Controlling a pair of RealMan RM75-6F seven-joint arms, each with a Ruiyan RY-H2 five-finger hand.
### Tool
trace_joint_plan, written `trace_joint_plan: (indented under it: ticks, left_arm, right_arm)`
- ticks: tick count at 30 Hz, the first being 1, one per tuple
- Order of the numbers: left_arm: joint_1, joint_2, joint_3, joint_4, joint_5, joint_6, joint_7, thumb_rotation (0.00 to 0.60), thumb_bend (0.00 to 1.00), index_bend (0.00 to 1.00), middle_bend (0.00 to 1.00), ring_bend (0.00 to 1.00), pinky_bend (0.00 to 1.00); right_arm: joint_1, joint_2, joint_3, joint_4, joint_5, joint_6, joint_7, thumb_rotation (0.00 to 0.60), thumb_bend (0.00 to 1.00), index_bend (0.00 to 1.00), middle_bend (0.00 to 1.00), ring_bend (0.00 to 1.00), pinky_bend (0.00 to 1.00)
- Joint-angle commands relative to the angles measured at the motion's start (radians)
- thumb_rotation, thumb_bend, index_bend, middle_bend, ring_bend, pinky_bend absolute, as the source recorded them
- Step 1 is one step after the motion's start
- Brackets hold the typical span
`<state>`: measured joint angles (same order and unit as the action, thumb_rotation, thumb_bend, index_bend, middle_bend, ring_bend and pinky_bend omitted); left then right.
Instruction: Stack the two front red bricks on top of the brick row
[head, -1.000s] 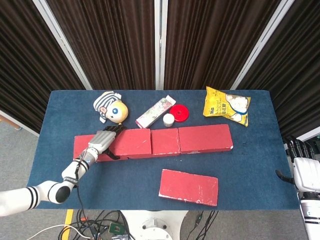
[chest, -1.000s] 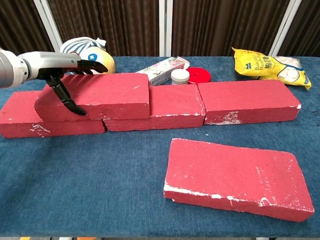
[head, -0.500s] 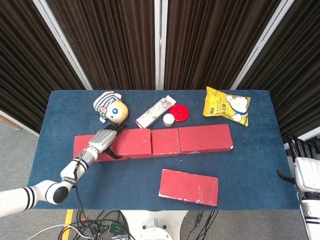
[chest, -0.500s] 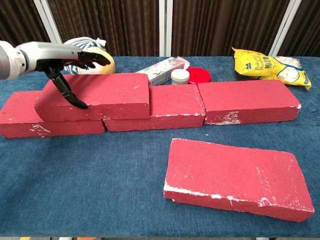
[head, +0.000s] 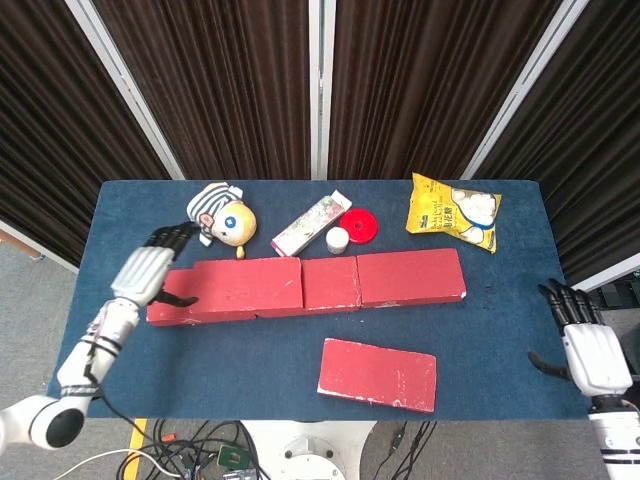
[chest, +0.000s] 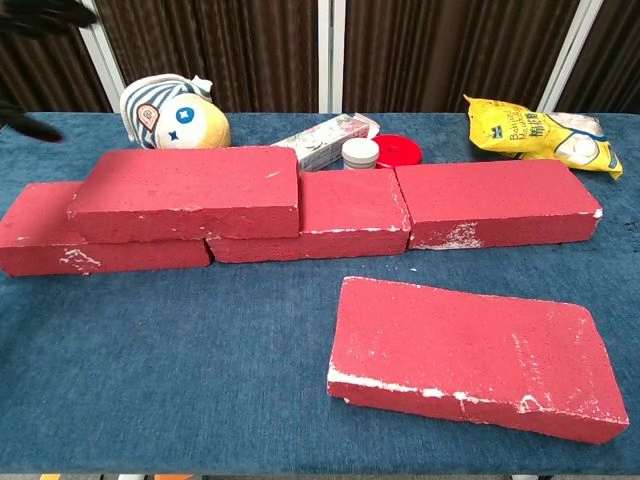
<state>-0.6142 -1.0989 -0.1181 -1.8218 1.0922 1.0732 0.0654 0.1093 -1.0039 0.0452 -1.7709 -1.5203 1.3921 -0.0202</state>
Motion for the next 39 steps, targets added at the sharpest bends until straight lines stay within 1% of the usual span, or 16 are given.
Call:
trace_joint_plan:
  ticks: [1,4,7,10,13,16,19,24,31,39]
  left_arm:
    - [0.124,0.082,0.079,-0.017,0.07,0.108,0.011,0.6,0.0,0.0,0.0,0.0,0.0]
    - [0.185,0.106,0.125,-0.014,0.086,0.136,0.009,0.6,0.0,0.0,0.0,0.0,0.0]
    - [0.237,0.119,0.15,-0.005,0.106,0.155,-0.047,0.6,0.0,0.0,0.0,0.0,0.0]
    - [0.276,0.128,0.168,0.02,0.132,0.161,-0.108,0.6,0.0,0.0,0.0,0.0,0.0]
    - [0.303,0.136,0.185,0.047,0.154,0.151,-0.155,0.6,0.0,0.0,0.0,0.0,0.0]
    - [0.319,0.145,0.196,0.071,0.174,0.128,-0.204,0.6,0.0,0.0,0.0,0.0,0.0]
    - [0.329,0.15,0.197,0.09,0.191,0.111,-0.259,0.6,0.0,0.0,0.0,0.0,0.0]
    - [0.342,0.137,0.184,0.127,0.224,0.12,-0.295,0.6,0.0,0.0,0.0,0.0,0.0]
    - [0.38,0.091,0.166,0.183,0.279,0.204,-0.272,0.6,0.0,0.0,0.0,0.0,0.0]
    - [0.396,0.084,0.159,0.197,0.279,0.196,-0.27,0.6,0.0,0.0,0.0,0.0,0.0]
  right_arm:
    - [-0.003,0.012,-0.064,-0.113,-0.096,-0.018,-0.087,0.6,0.06,0.0,0.0,0.0,0.0]
    - [0.012,-0.023,-0.102,-0.156,-0.136,-0.074,-0.11,0.6,0.01,0.0,0.0,0.0,0.0]
    - [0.03,-0.087,-0.118,-0.16,-0.139,-0.13,-0.139,0.6,0.0,0.0,0.0,0.0,0.0]
    - [0.04,-0.163,-0.116,-0.147,-0.115,-0.164,-0.192,0.6,0.0,0.0,0.0,0.0,0.0]
    - [0.043,-0.23,-0.109,-0.135,-0.091,-0.175,-0.228,0.6,0.0,0.0,0.0,0.0,0.0]
    - [0.048,-0.277,-0.108,-0.124,-0.061,-0.196,-0.257,0.6,0.0,0.0,0.0,0.0,0.0]
    - [0.058,-0.301,-0.112,-0.13,-0.018,-0.232,-0.286,0.6,0.0,0.0,0.0,0.0,0.0]
    - [0.067,-0.355,-0.103,-0.115,0.033,-0.249,-0.34,0.6,0.0,0.0,0.0,0.0,0.0]
    - [0.086,-0.442,-0.095,-0.074,0.079,-0.273,-0.374,0.6,0.0,0.0,0.0,0.0,0.0]
    - [0.1,-0.512,-0.086,-0.047,0.131,-0.278,-0.424,0.6,0.0,0.0,0.0,0.0,0.0]
